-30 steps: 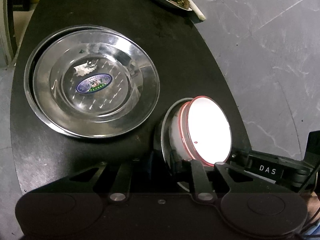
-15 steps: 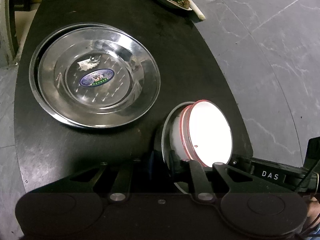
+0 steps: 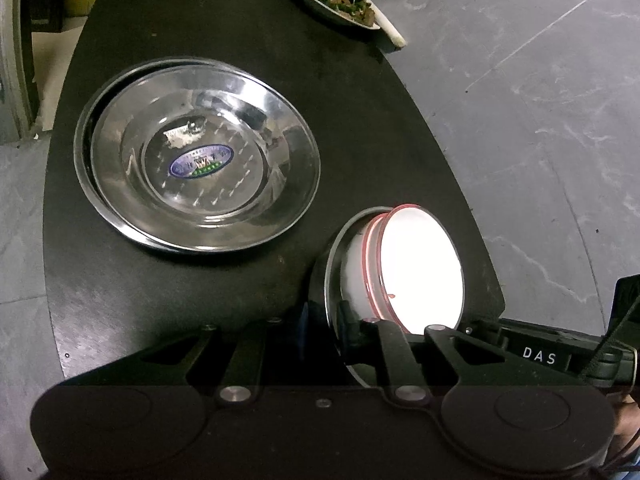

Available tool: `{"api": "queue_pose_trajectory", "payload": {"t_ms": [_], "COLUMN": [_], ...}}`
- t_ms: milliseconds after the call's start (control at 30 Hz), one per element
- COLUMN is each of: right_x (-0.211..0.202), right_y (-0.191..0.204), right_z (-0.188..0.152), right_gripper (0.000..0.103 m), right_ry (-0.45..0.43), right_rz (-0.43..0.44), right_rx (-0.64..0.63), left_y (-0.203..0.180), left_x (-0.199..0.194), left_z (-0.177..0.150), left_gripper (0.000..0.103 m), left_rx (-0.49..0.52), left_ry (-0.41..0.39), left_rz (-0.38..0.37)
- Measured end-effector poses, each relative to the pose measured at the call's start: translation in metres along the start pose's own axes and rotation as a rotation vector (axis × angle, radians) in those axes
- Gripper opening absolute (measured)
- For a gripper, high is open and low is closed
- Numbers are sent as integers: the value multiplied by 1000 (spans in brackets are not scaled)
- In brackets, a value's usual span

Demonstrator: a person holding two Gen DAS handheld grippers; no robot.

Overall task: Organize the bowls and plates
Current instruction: 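Lift the bowl stack with the left tool and carry it over the basin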

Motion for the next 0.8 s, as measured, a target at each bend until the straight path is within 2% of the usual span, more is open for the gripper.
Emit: {"api": "queue_pose_trajectory", "payload": {"t_ms": [800], "right_x": [-11], "right_y": [18], "right_z": [17], "right_gripper": [14], "right_ry": [-56], "right_rz": [37], "right_rx": [-41], "left_y": [-1], "left_x": [-29], "left_z": [15], "left_gripper": [15], "left_rx": [-4], "left_ry": [-70], "left_rz": [10]}}
Point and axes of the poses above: each gripper's, at about its wrist camera, not at the fingertips, and x roughly the way its jaws point, y to its left, z to its top, the point moved 1 cm from there along x, roughly the way its jaws point, and after that the axes turned 1 degree about -x, right-handed, at the moved point
